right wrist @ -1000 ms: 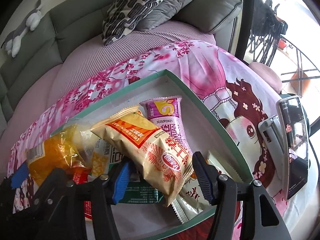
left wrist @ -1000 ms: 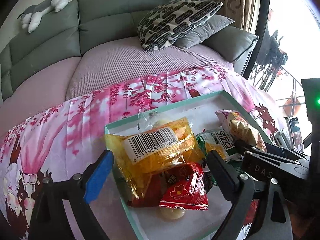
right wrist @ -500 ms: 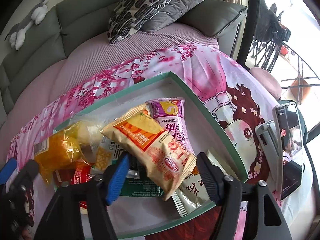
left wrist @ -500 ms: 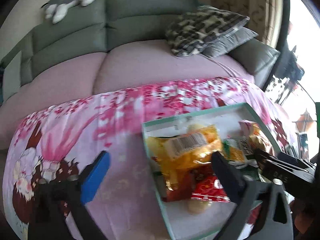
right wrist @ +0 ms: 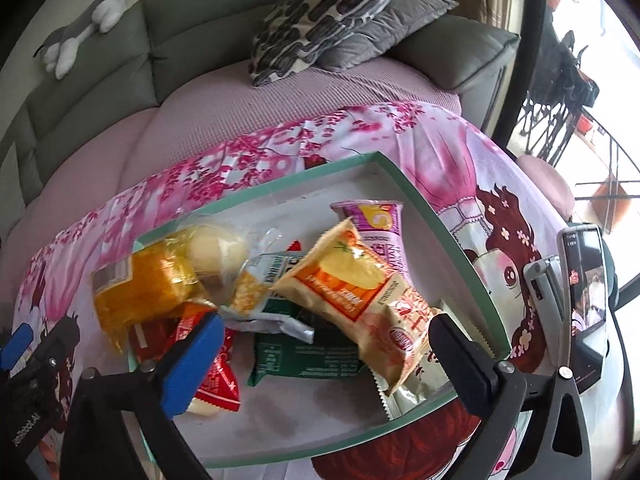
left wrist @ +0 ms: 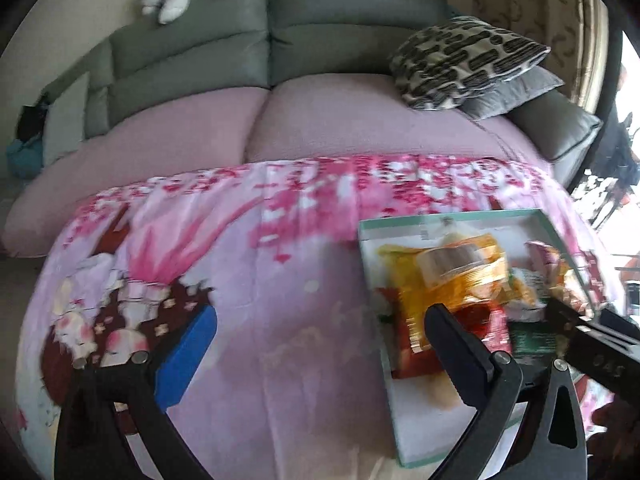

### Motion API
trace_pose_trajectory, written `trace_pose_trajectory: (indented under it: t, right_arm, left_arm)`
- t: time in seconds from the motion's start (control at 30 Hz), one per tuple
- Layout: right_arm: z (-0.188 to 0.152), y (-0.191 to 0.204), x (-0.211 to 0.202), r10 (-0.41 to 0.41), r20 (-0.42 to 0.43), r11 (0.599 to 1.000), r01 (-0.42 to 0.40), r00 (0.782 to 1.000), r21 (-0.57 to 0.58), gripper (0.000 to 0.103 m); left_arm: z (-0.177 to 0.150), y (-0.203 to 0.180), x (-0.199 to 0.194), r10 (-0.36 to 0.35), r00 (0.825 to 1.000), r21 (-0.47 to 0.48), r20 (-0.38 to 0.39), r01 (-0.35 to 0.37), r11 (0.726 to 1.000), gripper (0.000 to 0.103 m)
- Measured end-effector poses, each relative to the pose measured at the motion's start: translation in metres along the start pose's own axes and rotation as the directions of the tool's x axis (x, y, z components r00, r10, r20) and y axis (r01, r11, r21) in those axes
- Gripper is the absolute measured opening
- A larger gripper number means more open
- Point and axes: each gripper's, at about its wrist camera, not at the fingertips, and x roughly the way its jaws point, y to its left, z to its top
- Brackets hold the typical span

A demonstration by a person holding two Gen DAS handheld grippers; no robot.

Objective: Organize snacks

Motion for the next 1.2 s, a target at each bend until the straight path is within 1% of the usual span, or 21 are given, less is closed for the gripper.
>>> trace_pose_trajectory:
  t: [0.1, 0.17, 0.3, 0.5, 0.73, 0.9, 1.03, 1.2]
  right_arm:
    - [-0.002, 0.005, -0.005, 0.017, 0.013, 1.000, -0.017, 1.000, -0.011, 0.103]
    - [-0.006, 0.009, -0.010, 0.022, 0.028, 0.999, -0.021, 0.999, -0.026, 0.103]
    - [-0.019, 0.015, -0.016, 0.011, 0.036, 0.998, -0.008, 0.999, -0.060, 0.103]
    - [-0.048, 0.020, -0.027, 0.015, 0.028, 0.994, -0.012, 0.999, -0.105, 0.103]
    - [-0.083, 0.031, -0.033, 0.023, -0.003, 0.985, -0.023, 1.000, -0.174, 0.103]
    - [-0.092, 0.036, -0.035, 0.023, -0.010, 0.981, -0.024, 1.000, -0.192, 0.103]
    - [-0.092, 0.038, -0.039, 0.028, 0.011, 0.981, -0.025, 1.000, -0.194, 0.103]
    - [-0.090, 0.040, -0.039, 0.034, 0.015, 0.981, -0.031, 0.999, -0.192, 0.103]
  left_arm:
    - [-0.006, 0.007, -0.006, 0.113, 0.994, -0.003, 0.012, -0.113, 0.994, 0.103]
    - [-0.011, 0.016, -0.009, 0.142, 0.990, -0.031, 0.008, -0.142, 0.989, 0.103]
    - [-0.025, 0.035, -0.012, 0.130, 0.991, -0.077, -0.032, -0.132, 0.988, 0.103]
    - [-0.056, 0.052, -0.024, 0.153, 0.986, -0.064, -0.072, -0.158, 0.985, 0.103]
    - [-0.082, 0.056, -0.043, 0.141, 0.987, -0.043, -0.074, -0.144, 0.989, 0.103]
    - [-0.088, 0.054, -0.046, 0.135, 0.987, -0.026, -0.082, -0.137, 0.990, 0.103]
    - [-0.089, 0.054, -0.044, 0.132, 0.987, -0.015, -0.094, -0.134, 0.991, 0.103]
    - [-0.090, 0.054, -0.038, 0.132, 0.985, -0.008, -0.115, -0.134, 0.991, 0.103]
